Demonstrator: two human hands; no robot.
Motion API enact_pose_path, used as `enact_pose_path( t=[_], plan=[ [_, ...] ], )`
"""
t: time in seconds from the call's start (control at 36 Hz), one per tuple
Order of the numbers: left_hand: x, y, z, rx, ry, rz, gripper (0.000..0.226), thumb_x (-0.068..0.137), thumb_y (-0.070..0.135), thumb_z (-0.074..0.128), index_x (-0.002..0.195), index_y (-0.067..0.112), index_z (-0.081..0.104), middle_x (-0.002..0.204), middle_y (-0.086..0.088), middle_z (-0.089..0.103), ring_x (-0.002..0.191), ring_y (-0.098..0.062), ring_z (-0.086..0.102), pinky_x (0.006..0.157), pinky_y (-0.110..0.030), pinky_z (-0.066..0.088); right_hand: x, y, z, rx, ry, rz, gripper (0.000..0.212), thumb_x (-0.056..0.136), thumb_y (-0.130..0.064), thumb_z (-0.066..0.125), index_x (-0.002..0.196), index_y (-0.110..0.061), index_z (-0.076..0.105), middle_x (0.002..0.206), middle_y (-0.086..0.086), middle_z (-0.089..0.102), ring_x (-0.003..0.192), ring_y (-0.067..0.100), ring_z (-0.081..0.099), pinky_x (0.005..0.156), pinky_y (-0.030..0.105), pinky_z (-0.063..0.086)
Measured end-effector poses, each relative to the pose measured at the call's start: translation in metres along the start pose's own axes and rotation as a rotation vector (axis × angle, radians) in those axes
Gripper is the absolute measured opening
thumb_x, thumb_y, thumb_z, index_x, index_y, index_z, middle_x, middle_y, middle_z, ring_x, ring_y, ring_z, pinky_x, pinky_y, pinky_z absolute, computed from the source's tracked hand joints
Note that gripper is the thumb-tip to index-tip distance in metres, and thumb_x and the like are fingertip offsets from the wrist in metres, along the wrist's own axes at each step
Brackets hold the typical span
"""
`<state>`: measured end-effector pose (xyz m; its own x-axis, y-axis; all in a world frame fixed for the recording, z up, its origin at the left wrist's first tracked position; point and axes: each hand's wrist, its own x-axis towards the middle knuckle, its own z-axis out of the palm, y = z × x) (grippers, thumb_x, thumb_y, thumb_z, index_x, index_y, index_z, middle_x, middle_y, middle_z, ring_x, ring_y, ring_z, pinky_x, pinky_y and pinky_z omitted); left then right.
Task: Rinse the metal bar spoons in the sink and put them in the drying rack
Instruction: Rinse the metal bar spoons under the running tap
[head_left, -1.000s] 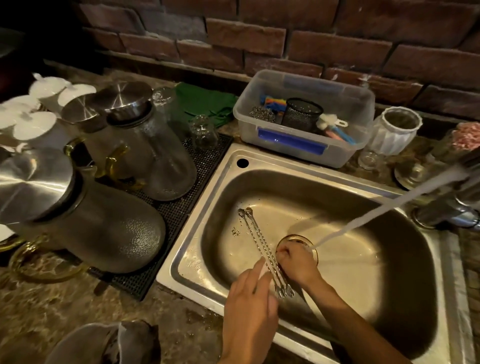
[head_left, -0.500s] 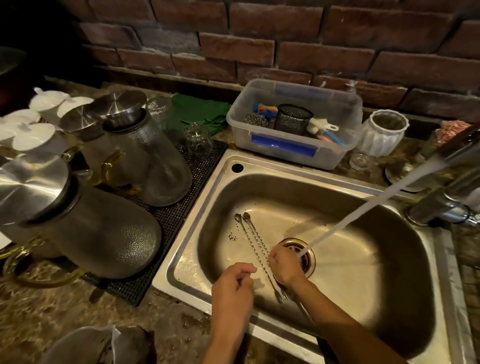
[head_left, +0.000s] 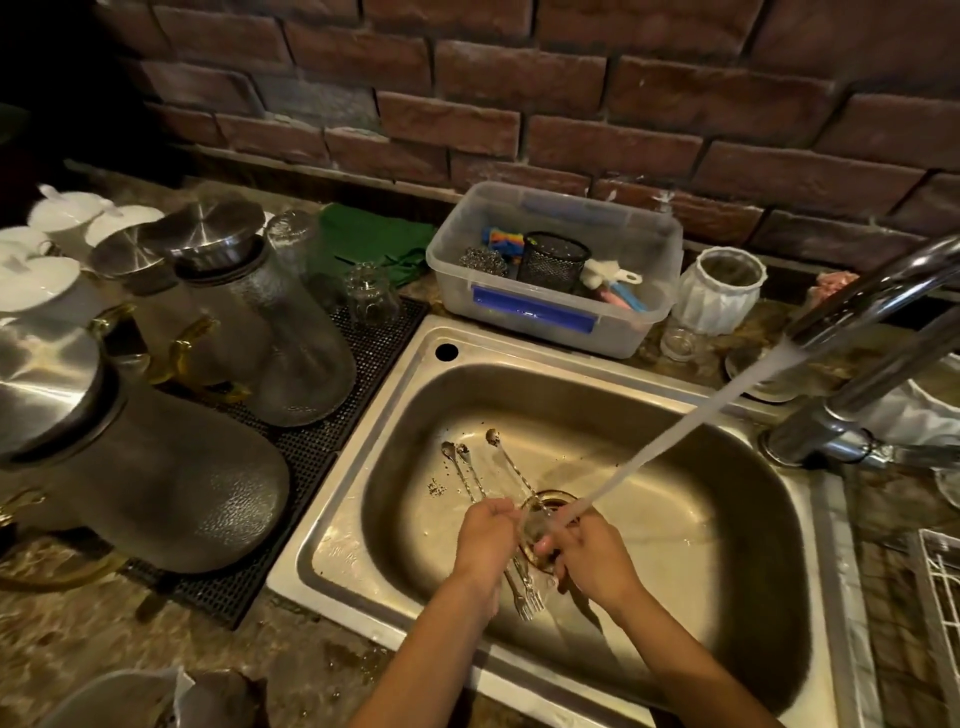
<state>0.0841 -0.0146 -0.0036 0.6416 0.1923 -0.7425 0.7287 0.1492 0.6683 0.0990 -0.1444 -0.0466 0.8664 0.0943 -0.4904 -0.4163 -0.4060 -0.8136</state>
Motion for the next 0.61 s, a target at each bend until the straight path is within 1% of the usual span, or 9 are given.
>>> enact_pose_path(
  t=[0.08, 0.14, 0.17, 0.25, 0.31, 0.36, 0.47, 0.56, 0.61],
  plan=[
    [0.009, -0.001, 0.008, -0.081, 0.018, 0.04, 0.032, 0.097, -0.002, 0.047, 0.125, 0.009, 0.055, 0.119, -0.007, 0.061, 0.111, -0.021, 0.059, 0.104, -0.037, 0.048, -0.005, -0.004, -0.001, 0.027, -0.013, -0.007, 0.01, 0.1, -0.015, 0.052, 0.093, -0.012, 0.057, 0.077, 0.01, 0.075, 0.043, 0.011, 0.057, 0.048, 0.036, 0.048],
    [0.01, -0.001, 0.013, -0.248, -0.08, 0.039, 0.02, 0.1, -0.002, 0.045, 0.108, 0.01, 0.06, 0.101, -0.008, 0.062, 0.085, -0.017, 0.063, 0.078, -0.031, 0.056, -0.009, -0.006, -0.001, 0.056, -0.012, -0.008, 0.009, 0.101, -0.014, 0.051, 0.093, -0.015, 0.056, 0.075, 0.009, 0.075, 0.041, 0.013, 0.056, 0.046, 0.035, 0.046],
    [0.01, 0.0, 0.014, -0.331, -0.113, 0.028, 0.02, 0.102, 0.0, 0.044, 0.1, 0.01, 0.061, 0.096, -0.01, 0.063, 0.076, -0.018, 0.063, 0.066, -0.03, 0.053, -0.011, -0.007, -0.001, 0.065, -0.01, -0.005, 0.008, 0.101, -0.013, 0.051, 0.094, -0.015, 0.056, 0.074, 0.009, 0.075, 0.041, 0.013, 0.056, 0.045, 0.035, 0.046],
    [0.011, -0.001, 0.016, -0.482, -0.145, -0.01, 0.022, 0.102, -0.002, 0.043, 0.112, 0.007, 0.06, 0.109, -0.015, 0.071, 0.084, -0.028, 0.076, 0.059, -0.032, 0.058, -0.013, -0.007, -0.002, 0.081, -0.005, 0.015, 0.004, 0.101, -0.016, 0.053, 0.099, -0.014, 0.056, 0.075, 0.009, 0.075, 0.041, 0.015, 0.057, 0.047, 0.035, 0.046],
    [0.009, -0.002, 0.017, -0.52, -0.17, -0.012, 0.026, 0.098, -0.01, 0.045, 0.112, 0.005, 0.062, 0.098, -0.012, 0.077, 0.085, -0.03, 0.076, 0.052, -0.031, 0.055, -0.015, -0.007, -0.004, 0.086, -0.003, 0.026, 0.005, 0.101, -0.019, 0.053, 0.103, -0.016, 0.057, 0.076, 0.01, 0.075, 0.042, 0.015, 0.057, 0.047, 0.034, 0.045],
    [0.008, -0.002, 0.018, -0.533, -0.193, -0.019, 0.029, 0.094, -0.014, 0.046, 0.112, 0.001, 0.063, 0.09, -0.011, 0.079, 0.087, -0.03, 0.072, 0.051, -0.031, 0.048, -0.017, -0.006, -0.006, 0.111, -0.006, 0.043, 0.006, 0.101, -0.018, 0.053, 0.106, -0.02, 0.056, 0.077, 0.012, 0.075, 0.042, 0.016, 0.056, 0.046, 0.033, 0.044],
    [0.008, -0.005, 0.027, -0.51, -0.236, -0.013, 0.024, 0.093, -0.012, 0.051, 0.1, 0.001, 0.069, 0.1, -0.018, 0.077, 0.093, -0.038, 0.067, 0.063, -0.036, 0.041, -0.019, -0.001, -0.014, 0.134, -0.001, 0.093, 0.007, 0.099, -0.009, 0.052, 0.105, -0.013, 0.054, 0.076, 0.013, 0.075, 0.043, 0.018, 0.056, 0.041, 0.029, 0.038],
    [0.008, -0.004, 0.031, -0.47, -0.235, -0.004, 0.019, 0.095, -0.007, 0.054, 0.107, -0.004, 0.068, 0.106, -0.022, 0.074, 0.087, -0.035, 0.071, 0.058, -0.033, 0.043, -0.022, 0.0, -0.018, 0.139, 0.005, 0.098, 0.005, 0.099, -0.012, 0.053, 0.104, -0.013, 0.054, 0.076, 0.012, 0.076, 0.045, 0.019, 0.058, 0.041, 0.03, 0.038],
    [0.007, -0.003, 0.033, -0.473, -0.224, -0.014, 0.019, 0.093, -0.007, 0.058, 0.109, -0.007, 0.066, 0.109, -0.026, 0.072, 0.089, -0.038, 0.068, 0.061, -0.035, 0.045, -0.024, -0.001, -0.02, 0.138, 0.0, 0.095, 0.005, 0.099, -0.012, 0.052, 0.103, -0.013, 0.055, 0.077, 0.011, 0.077, 0.046, 0.02, 0.06, 0.042, 0.029, 0.038]
  ],
)
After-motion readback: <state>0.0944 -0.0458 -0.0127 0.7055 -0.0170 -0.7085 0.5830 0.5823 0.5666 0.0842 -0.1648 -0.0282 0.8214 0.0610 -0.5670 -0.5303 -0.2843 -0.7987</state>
